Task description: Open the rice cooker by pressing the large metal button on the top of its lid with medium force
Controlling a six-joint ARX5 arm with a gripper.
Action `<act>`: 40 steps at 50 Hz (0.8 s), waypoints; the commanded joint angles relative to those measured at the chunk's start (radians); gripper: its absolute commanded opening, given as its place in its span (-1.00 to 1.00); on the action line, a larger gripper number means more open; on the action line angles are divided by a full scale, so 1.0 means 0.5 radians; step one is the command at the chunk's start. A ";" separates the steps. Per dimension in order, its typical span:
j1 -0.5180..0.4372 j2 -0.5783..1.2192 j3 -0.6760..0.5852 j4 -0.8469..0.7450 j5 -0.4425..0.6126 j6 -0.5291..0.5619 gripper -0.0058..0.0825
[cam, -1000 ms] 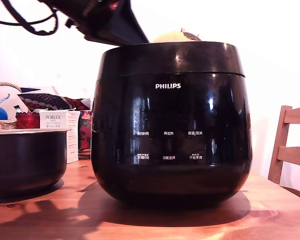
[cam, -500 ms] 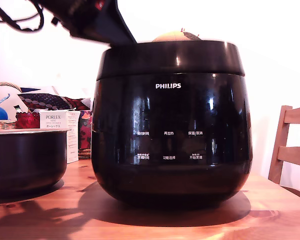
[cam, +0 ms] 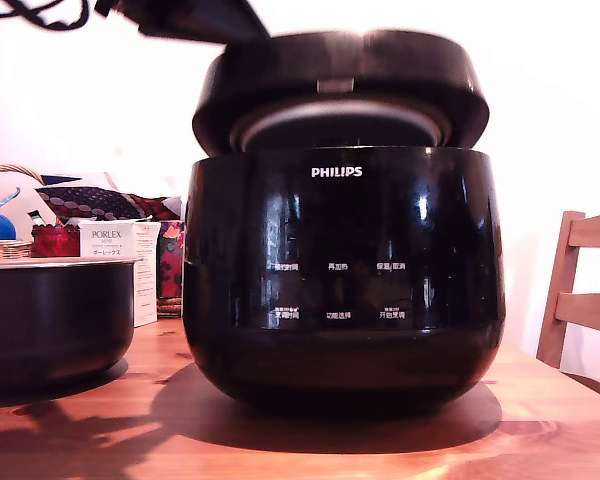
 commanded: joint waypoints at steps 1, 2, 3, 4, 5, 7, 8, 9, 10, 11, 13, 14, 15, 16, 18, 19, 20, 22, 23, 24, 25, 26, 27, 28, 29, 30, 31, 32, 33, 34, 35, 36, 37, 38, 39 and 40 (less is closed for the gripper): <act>0.007 -0.005 -0.050 0.034 0.003 -0.008 -0.92; 0.008 -0.006 -0.050 0.045 0.003 -0.008 -0.92; 0.008 -0.006 -0.050 0.055 0.002 -0.008 -0.92; 0.008 -0.010 -0.050 0.064 -0.001 -0.008 -0.92; 0.008 -0.016 -0.050 0.069 -0.001 -0.008 -0.92; 0.008 -0.018 -0.050 0.089 -0.028 -0.008 -0.92; 0.008 -0.018 -0.050 0.101 -0.028 -0.008 -0.92; 0.008 -0.019 -0.050 0.111 -0.057 -0.007 -0.92; 0.011 -0.022 -0.050 0.121 -0.072 -0.007 -0.92; 0.014 -0.030 -0.050 0.123 -0.076 -0.007 -0.92; 0.024 -0.037 -0.049 0.123 -0.104 -0.006 -0.92; 0.031 -0.040 -0.048 0.123 -0.110 -0.006 -0.92; 0.039 -0.044 -0.048 0.122 -0.121 -0.006 -0.92; 0.050 -0.047 -0.047 0.122 -0.130 -0.006 -0.92; 0.069 -0.060 -0.047 0.118 -0.140 -0.006 -0.92; 0.080 -0.069 -0.047 0.117 -0.140 -0.006 -0.92; 0.092 -0.073 -0.047 0.117 -0.140 -0.006 -0.92; 0.117 -0.089 -0.047 0.120 -0.140 -0.007 -0.92; 0.131 -0.099 -0.047 0.121 -0.140 -0.007 -0.92; 0.143 -0.107 -0.047 0.121 -0.140 -0.007 -0.92; 0.157 -0.116 -0.047 0.121 -0.140 -0.007 -0.92; 0.171 -0.127 -0.047 0.121 -0.140 -0.007 -0.92; 0.183 -0.137 -0.047 0.121 -0.140 -0.007 -0.92; 0.199 -0.149 -0.047 0.121 -0.140 -0.007 -0.92; 0.212 -0.159 -0.047 0.121 -0.140 -0.007 -0.92; 0.226 -0.170 -0.047 0.121 -0.141 -0.007 -0.92; 0.243 -0.185 -0.047 0.121 -0.141 -0.007 -0.92; 0.256 -0.199 -0.047 0.121 -0.141 -0.007 -0.92; 0.272 -0.210 -0.047 0.121 -0.143 -0.007 -0.92; 0.288 -0.225 -0.047 0.121 -0.147 -0.007 -0.92; 0.305 -0.240 -0.047 0.121 -0.149 -0.007 -0.92; 0.322 -0.255 -0.047 0.119 -0.159 -0.007 -0.92; 0.339 -0.269 -0.047 0.117 -0.163 -0.007 -0.92; 0.355 -0.284 -0.047 0.115 -0.165 -0.007 -0.92; 0.372 -0.300 -0.047 0.111 -0.166 -0.007 -0.92; 0.388 -0.314 -0.047 0.105 -0.167 -0.007 -0.92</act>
